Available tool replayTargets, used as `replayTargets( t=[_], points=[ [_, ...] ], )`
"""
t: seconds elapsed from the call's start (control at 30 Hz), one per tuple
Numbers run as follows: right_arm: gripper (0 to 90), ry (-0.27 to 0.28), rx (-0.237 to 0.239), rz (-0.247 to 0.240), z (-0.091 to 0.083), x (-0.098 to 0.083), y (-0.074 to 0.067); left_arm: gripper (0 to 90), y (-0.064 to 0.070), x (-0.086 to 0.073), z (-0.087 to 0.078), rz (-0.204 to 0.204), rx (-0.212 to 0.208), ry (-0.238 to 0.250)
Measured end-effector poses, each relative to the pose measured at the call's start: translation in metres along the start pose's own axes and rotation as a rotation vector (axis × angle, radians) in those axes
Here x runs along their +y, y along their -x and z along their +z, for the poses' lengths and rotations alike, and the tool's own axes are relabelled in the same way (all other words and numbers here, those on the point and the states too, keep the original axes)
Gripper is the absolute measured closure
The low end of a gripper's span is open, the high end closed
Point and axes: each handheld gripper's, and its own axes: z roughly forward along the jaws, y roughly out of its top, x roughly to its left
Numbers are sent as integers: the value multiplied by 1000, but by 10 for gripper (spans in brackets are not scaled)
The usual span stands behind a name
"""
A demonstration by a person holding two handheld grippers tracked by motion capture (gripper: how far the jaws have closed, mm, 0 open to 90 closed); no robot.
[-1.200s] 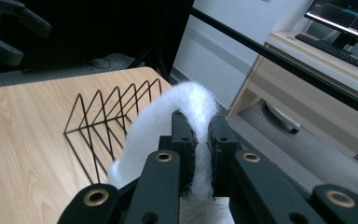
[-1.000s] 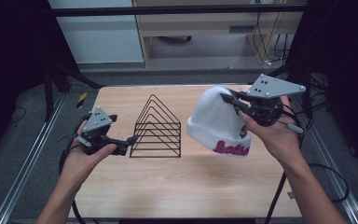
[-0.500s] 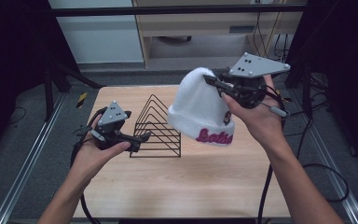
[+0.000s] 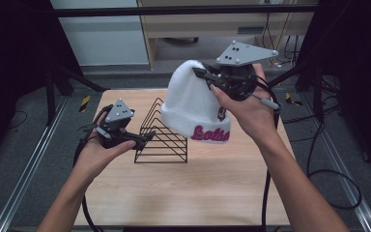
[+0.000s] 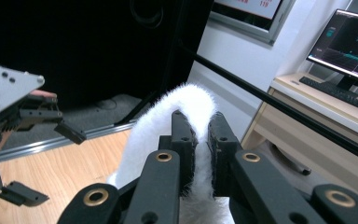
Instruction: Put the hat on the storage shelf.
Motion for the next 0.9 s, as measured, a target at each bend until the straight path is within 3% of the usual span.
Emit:
replayTargets(
  t=[0.3,0.4,0.7,0.83,0.9],
  points=[
    [841,18,15,10,12,10,-4,73,-10,-1,-1,-65,-35,46],
    [841,29,23,17,17,16,-6,115,-13,1,3,-82,-72,73],
    [841,27,52,14,30,21,-13,175,-21,8,16,-64,-77,46],
    [841,25,63,16,34,22,-16,200,-25,10,19,-86,-109,63],
    [841,29,69,16,36,23,-18,245,-26,9,23,-88,-120,49]
  ],
)
